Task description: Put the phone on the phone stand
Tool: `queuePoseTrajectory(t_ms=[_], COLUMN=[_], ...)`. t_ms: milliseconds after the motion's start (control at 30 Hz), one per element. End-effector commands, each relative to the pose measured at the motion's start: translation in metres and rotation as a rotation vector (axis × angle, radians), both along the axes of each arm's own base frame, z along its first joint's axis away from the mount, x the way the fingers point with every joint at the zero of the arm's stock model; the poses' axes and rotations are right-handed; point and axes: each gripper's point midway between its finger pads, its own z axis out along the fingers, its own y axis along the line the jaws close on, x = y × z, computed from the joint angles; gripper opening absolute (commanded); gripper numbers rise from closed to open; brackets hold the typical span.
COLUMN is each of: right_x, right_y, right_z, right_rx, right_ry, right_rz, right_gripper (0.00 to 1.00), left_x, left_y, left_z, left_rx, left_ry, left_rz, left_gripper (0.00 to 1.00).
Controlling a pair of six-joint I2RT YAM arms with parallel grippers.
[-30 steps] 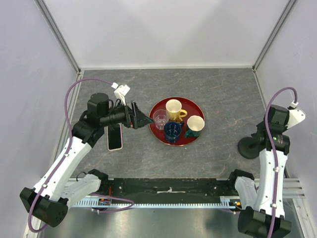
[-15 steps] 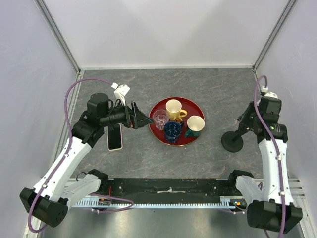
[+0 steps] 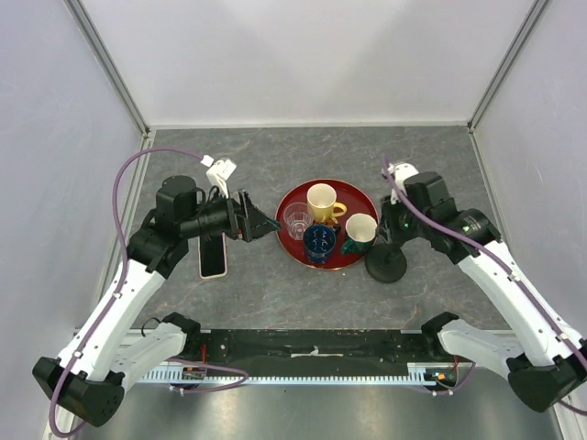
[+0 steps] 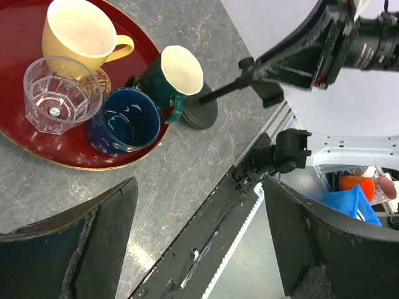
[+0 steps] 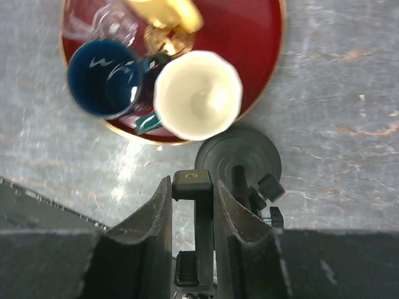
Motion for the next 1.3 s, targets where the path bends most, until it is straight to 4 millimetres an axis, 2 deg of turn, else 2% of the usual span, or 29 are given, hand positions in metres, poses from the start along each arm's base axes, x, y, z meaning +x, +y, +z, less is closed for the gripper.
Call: queuePoseTrajectory(t_ms=[0,100,167,233,267,300,400,500,533,600,633,667,700,733,800,833,867,900,933,1100,1133,1167,1200,1267], right_x=[-0.018,-0.042,-0.047,-0.065,-0.068,-0.082,-0.106,-0.118,-0.118,-0.110,-0.106,-0.102,-0.099,-0.096,-0.092,-0.093,-0.092,-0.099,-0.100,-0.103,-0.104,-0.098,-0.096,-0.090], right_y=[0.028,0.060,0.072,0.096,0.109,0.125,0.171,0.220,0.230,0.251,0.259,0.268,0.276,0.284,0.293,0.296,0.299,0.305,0.307,0.309,0.308,0.305,0.303,0.300], right_z=[0.018,0.013,0.013,0.017,0.018,0.019,0.026,0.037,0.041,0.029,0.037,0.023,0.033,0.023,0.028,0.016,0.014,0.019,0.011,0.009,0.007,0.007,0.003,0.005], right_rx=[0.004,0.006,-0.001,0.034,0.053,0.065,0.130,0.236,0.254,0.221,0.220,0.175,0.185,0.160,0.134,0.101,0.085,0.109,0.095,0.062,0.062,0.057,0.049,0.043], right_ry=[-0.033,-0.010,-0.011,-0.008,-0.010,-0.003,0.009,-0.008,-0.020,-0.037,-0.061,-0.056,-0.080,-0.070,-0.113,-0.091,-0.109,-0.108,-0.092,-0.106,-0.100,-0.101,-0.095,-0.098], right_rz=[0.061,0.150,0.170,0.251,0.285,0.348,0.497,0.643,0.676,0.726,0.743,0.779,0.801,0.822,0.887,0.923,0.980,1.042,1.068,1.189,1.194,1.179,1.167,1.093], right_gripper=[0.00,0.00,0.00,0.00,0.00,0.00,0.00,0.00,0.00,0.00,0.00,0.00,0.00,0.00,0.00,0.00,0.00,0.00,0.00,0.00,0.02,0.09,0.28,0.40], left_x=[-0.004,-0.007,-0.009,-0.012,-0.012,-0.014,-0.016,-0.022,-0.030,-0.031,-0.035,-0.038,-0.042,-0.042,-0.053,-0.055,-0.060,-0.061,-0.062,-0.065,-0.066,-0.065,-0.063,-0.060], left_y=[0.008,0.014,0.017,0.020,0.022,0.024,0.031,0.041,0.047,0.057,0.065,0.070,0.074,0.079,0.087,0.090,0.094,0.095,0.098,0.100,0.098,0.097,0.094,0.089], left_z=[0.032,0.038,0.040,0.042,0.042,0.043,0.048,0.061,0.070,0.073,0.079,0.081,0.082,0.083,0.084,0.084,0.083,0.078,0.073,0.060,0.059,0.056,0.053,0.044], left_rx=[-0.014,-0.017,-0.018,-0.023,-0.020,-0.022,-0.027,-0.058,-0.080,-0.087,-0.100,-0.106,-0.107,-0.107,-0.114,-0.117,-0.123,-0.119,-0.109,-0.097,-0.097,-0.094,-0.084,-0.066], left_ry=[-0.111,-0.141,-0.150,-0.166,-0.168,-0.176,-0.199,-0.261,-0.301,-0.325,-0.348,-0.361,-0.363,-0.371,-0.391,-0.396,-0.407,-0.400,-0.384,-0.340,-0.337,-0.328,-0.317,-0.291], left_rz=[0.039,0.066,0.079,0.090,0.103,0.111,0.152,0.200,0.214,0.275,0.315,0.334,0.350,0.376,0.391,0.404,0.414,0.420,0.433,0.441,0.430,0.422,0.414,0.389], left_gripper=[0.88,0.87,0.87,0.87,0.87,0.87,0.84,0.83,0.82,0.81,0.81,0.81,0.80,0.80,0.80,0.80,0.80,0.80,0.80,0.80,0.80,0.80,0.80,0.80])
